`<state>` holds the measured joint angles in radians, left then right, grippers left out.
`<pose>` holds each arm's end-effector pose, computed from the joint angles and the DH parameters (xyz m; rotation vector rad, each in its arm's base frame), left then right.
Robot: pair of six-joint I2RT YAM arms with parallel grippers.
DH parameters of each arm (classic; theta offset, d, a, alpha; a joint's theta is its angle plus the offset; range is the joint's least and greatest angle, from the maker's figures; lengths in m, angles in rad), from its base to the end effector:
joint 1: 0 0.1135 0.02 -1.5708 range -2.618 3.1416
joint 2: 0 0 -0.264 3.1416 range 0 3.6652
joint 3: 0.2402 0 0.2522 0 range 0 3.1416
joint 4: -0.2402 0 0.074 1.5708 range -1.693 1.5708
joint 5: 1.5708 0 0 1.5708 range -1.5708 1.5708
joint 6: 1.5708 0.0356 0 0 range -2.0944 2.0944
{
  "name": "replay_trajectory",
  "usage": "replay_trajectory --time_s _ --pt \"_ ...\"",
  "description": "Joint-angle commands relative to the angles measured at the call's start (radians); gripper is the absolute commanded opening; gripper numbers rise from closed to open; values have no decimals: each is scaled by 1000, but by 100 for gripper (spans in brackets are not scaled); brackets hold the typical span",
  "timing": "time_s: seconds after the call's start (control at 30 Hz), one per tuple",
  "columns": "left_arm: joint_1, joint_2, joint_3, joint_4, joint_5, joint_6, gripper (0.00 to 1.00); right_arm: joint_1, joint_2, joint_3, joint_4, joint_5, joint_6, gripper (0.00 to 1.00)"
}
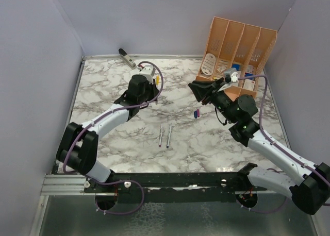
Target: Insert the pens into the pen caps
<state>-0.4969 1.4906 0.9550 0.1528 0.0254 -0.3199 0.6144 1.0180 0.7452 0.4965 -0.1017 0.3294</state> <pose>0.3000 -0.1637 0.2623 0.1935 1.9865 -0.5586 0.1941 0.1414 0.3542 -0.2868 1.3712 0.8597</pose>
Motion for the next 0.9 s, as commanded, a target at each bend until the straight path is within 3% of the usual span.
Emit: replay_trajectory --time_s 0.0,0.33,0.63,0.87 --pt "32 110 152 -175 -55 54 0 7 -5 -13 -102 63 -19 26" --pt "90 447 434 -377 -53 99 0 6 -15 -38 -154 74 -1 26" --pt "113 511 471 -423 -91 107 0 6 -19 -54 -167 77 6 26" --pt "113 548 490 -444 -79 107 7 6 -7 -60 -151 65 19 26"
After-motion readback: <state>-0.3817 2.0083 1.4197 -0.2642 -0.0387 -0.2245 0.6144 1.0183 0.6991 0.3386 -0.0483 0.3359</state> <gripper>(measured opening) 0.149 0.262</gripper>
